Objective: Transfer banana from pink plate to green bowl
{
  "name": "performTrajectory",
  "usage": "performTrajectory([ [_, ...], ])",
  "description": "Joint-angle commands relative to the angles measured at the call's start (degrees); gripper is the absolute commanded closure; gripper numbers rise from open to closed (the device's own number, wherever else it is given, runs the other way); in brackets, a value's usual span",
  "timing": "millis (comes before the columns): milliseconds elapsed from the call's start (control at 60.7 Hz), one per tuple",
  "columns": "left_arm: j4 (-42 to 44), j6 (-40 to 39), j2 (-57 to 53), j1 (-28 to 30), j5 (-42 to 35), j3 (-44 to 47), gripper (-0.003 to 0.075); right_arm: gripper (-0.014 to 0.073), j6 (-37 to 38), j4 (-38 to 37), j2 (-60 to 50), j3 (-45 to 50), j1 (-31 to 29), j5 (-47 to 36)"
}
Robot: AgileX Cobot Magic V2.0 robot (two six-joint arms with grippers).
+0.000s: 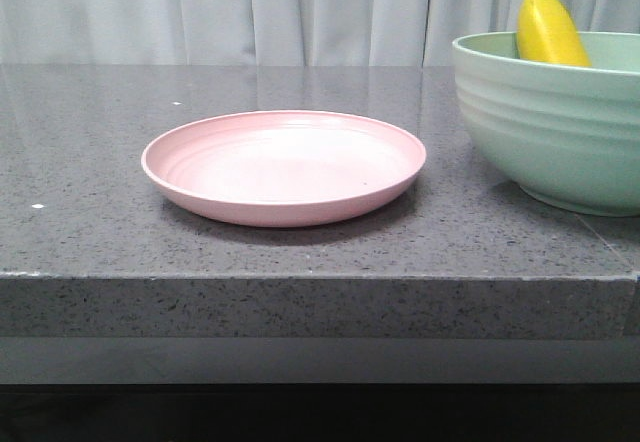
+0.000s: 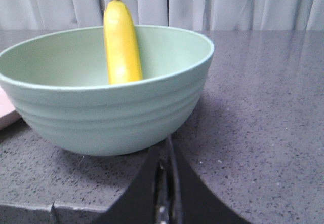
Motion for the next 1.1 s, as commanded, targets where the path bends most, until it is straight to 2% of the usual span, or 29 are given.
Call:
performTrajectory([
  [0,-0.03,-0.05,-1.13,-0.43,-5.00,0.35,0.0741,0.0664,-0.51,0.35,-1.35,0.02,-0.33,-5.15],
  [313,-0.03,-0.05,-1.13,-0.43,-5.00,0.35,0.0741,0.0664,-0.51,0.35,-1.35,0.02,-0.33,-5.15],
  [428,-0.03,-0.05,-1.13,-0.43,-5.00,0.35,0.0741,0.0664,-0.15,-1.71,-1.40,0.02,-0.33,-5.65],
  [478,-0.03,-0.05,-1.13,-0.43,-5.00,0.35,0.0741,0.0664,2.73,-6.50,-1.40,0.02,-0.33,-5.65],
  [659,-0.03,-0.05,-1.13,-0.43,-5.00,0.35,0.0741,0.0664,25.00,-23.07,-1.40,0.02,-1.65,-7.27],
  [1088,-0.03,-0.05,-1.13,-0.43,-5.00,0.35,0.0741,0.0664,25.47,-22.31,-1.40,0.02,-2.14,-7.32],
])
